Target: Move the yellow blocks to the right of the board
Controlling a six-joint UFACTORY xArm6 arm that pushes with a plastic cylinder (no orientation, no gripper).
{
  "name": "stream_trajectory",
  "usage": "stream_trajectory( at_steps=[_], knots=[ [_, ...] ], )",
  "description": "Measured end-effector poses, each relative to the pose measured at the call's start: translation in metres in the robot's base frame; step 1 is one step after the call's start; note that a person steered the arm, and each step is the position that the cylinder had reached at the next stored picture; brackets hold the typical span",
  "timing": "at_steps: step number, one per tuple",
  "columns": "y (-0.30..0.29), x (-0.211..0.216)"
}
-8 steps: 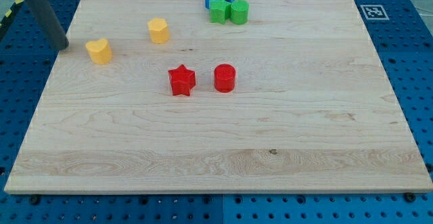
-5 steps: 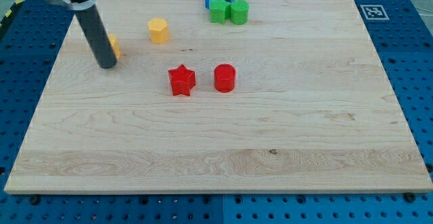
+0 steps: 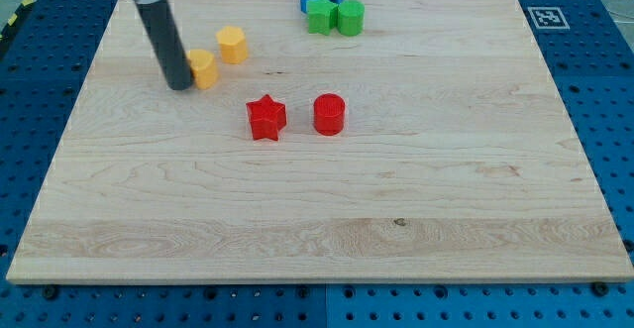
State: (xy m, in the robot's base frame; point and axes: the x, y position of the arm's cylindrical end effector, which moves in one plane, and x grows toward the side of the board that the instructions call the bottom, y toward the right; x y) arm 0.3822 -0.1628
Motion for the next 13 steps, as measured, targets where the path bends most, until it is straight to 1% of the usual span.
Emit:
stream_trajectory(
  at_steps=[1,2,3,4,5,6,7,8,9,12,13],
  knots=[
    [-0.001,0.000],
    [-0.034,-0.011],
    [-0.037,-0.032],
    [-0.027,-0.037],
    [0.000,-0.036],
    [0.022,-0.023],
    [0.019,-0.022],
    [-0.011,-0.049],
    [-0.013,-0.081],
    [0.050,-0.056],
    [0.033,-0.066]
  ],
)
